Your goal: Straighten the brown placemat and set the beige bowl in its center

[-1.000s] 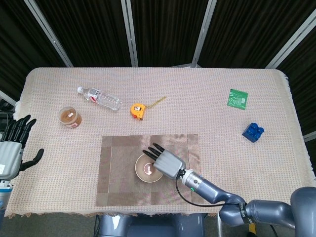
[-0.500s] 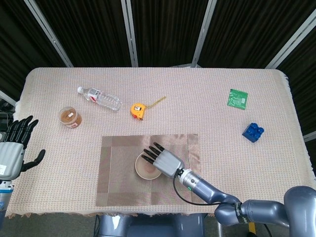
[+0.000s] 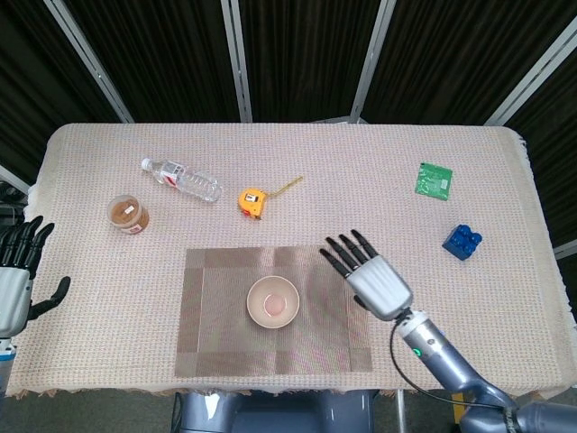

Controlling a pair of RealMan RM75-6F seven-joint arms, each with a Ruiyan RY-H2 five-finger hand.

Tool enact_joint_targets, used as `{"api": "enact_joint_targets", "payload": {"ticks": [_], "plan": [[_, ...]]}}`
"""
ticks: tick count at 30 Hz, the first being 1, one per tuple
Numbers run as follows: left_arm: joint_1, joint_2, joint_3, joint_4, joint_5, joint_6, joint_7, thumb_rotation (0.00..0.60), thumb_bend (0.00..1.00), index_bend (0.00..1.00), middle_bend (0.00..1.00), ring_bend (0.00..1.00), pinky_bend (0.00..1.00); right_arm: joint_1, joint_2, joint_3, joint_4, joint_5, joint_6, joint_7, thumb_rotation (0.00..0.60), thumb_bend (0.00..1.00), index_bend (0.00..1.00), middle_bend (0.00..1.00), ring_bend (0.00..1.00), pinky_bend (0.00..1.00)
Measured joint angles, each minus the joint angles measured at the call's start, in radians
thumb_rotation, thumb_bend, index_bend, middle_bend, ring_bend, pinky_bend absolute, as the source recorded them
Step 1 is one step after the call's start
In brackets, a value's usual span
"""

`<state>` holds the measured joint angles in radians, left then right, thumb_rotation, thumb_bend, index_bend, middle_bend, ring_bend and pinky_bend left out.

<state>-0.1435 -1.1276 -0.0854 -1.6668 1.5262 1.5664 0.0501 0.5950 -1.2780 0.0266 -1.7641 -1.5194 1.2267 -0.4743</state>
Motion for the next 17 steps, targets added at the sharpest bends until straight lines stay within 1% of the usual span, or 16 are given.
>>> {"api": "enact_joint_targets", "payload": {"ticks": [2, 5, 9, 12, 17], "plan": [[0.013, -0.006, 0.007, 0.007, 0.005, 0.015, 0.001, 0.600, 0.37, 0.00, 0.00, 0.00, 0.00, -0.041, 0.032, -0.012, 0.022, -0.035, 0.078, 0.076, 0.600, 0.02, 0.00, 0.00, 0.00, 0.00], [0.028, -0.014, 0.017, 0.024, 0.013, 0.035, -0.002, 0.600, 0.37, 0.00, 0.00, 0.00, 0.00, -0.106, 0.068, -0.026, 0.098, -0.081, 0.202, 0.203, 0.600, 0.00, 0.00, 0.00, 0.00, 0.00], [0.046, -0.024, 0.026, 0.045, 0.023, 0.057, -0.008, 0.600, 0.37, 0.00, 0.00, 0.00, 0.00, -0.196, 0.085, -0.038, 0.251, -0.108, 0.341, 0.335, 0.600, 0.00, 0.00, 0.00, 0.00, 0.00], [0.056, -0.028, 0.032, 0.054, 0.030, 0.067, -0.015, 0.600, 0.37, 0.00, 0.00, 0.00, 0.00, -0.272, 0.080, -0.046, 0.343, -0.105, 0.410, 0.408, 0.600, 0.00, 0.00, 0.00, 0.00, 0.00], [0.060, -0.028, 0.036, 0.063, 0.035, 0.068, -0.026, 0.600, 0.37, 0.00, 0.00, 0.00, 0.00, -0.353, 0.054, -0.059, 0.422, -0.092, 0.472, 0.448, 0.600, 0.00, 0.00, 0.00, 0.00, 0.00]]}}
